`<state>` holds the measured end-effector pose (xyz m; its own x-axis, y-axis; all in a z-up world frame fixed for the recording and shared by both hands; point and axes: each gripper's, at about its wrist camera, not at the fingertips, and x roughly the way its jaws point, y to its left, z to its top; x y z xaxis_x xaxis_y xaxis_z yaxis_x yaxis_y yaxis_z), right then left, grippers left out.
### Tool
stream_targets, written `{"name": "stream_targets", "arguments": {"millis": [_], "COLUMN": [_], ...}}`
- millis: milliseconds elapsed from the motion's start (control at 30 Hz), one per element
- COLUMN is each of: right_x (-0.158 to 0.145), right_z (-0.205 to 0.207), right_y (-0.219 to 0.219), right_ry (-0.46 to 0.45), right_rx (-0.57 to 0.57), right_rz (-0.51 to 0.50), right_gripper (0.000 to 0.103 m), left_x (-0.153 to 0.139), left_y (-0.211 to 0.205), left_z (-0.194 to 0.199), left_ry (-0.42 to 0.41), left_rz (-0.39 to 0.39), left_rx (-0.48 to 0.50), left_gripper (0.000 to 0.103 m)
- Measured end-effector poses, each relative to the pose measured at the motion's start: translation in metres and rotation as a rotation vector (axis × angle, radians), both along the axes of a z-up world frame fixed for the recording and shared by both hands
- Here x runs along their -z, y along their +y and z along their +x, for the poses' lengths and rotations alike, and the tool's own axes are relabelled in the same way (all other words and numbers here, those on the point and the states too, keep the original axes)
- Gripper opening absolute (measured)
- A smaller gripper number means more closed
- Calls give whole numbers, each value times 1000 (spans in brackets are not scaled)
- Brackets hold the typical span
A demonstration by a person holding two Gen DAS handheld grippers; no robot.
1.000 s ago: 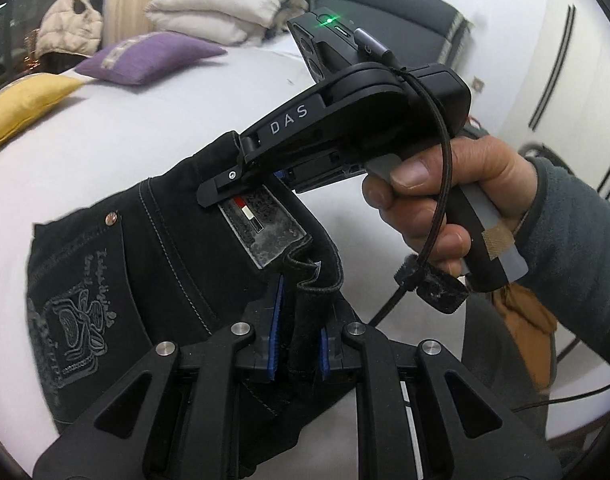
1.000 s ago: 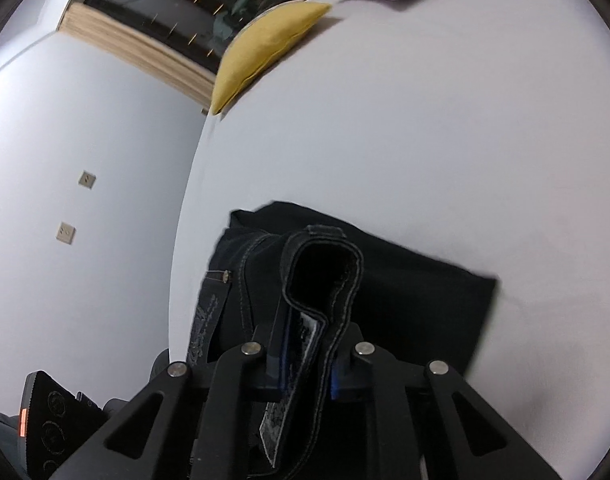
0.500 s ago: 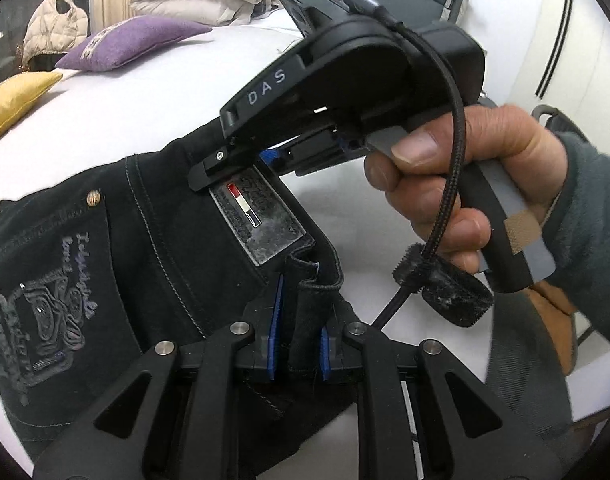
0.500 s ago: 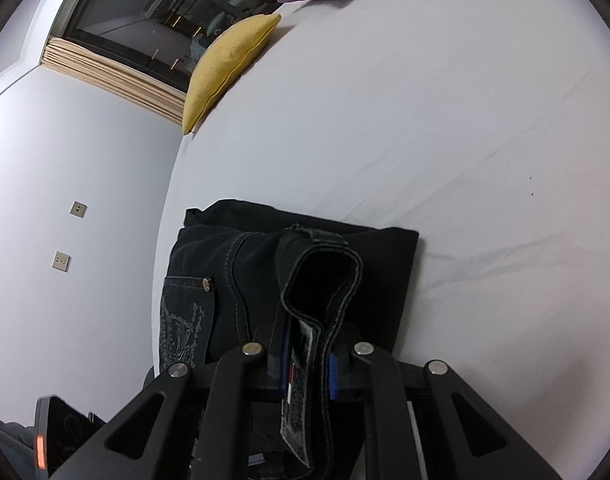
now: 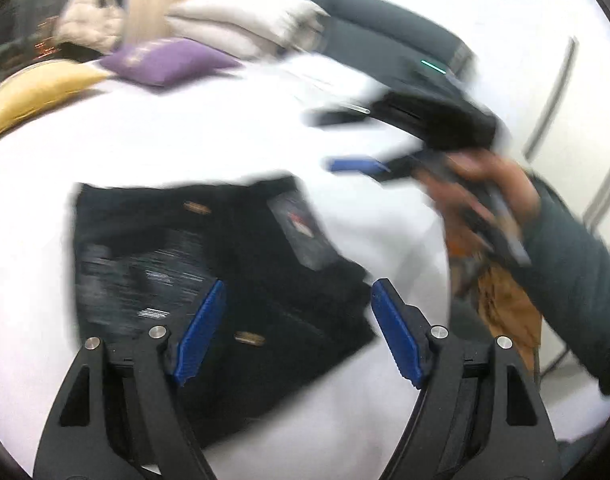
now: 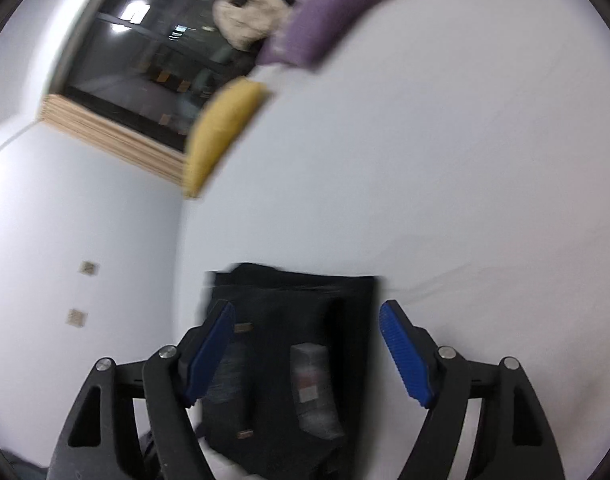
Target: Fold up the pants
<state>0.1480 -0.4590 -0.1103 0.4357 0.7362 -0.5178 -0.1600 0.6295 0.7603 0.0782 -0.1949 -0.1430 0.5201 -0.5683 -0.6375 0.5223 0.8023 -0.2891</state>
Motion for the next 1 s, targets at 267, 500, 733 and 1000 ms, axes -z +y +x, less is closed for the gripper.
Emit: {"name": "stream_targets", "arguments": {"millis": [267, 500, 733, 1000], "right_x": [85, 58, 12, 90], "right_z": [-51, -54, 0, 37], "right_y": [62, 11, 46, 16], "right_ry": [176, 131, -37, 138], "right_rx": [-167, -36, -115, -7], "right_rz": [-17, -79, 30, 57], "right_gripper": [49, 65, 71, 32], "left_x": [81, 51, 29, 100], "left_y": [40, 56, 84, 61], "left_z": [45, 33, 103, 181], "left_ry": [152, 60, -1, 212], "left_rz": [63, 42, -12, 70], "left_rx": [-142, -144, -243, -229], "left_gripper": [74, 74, 74, 76]}}
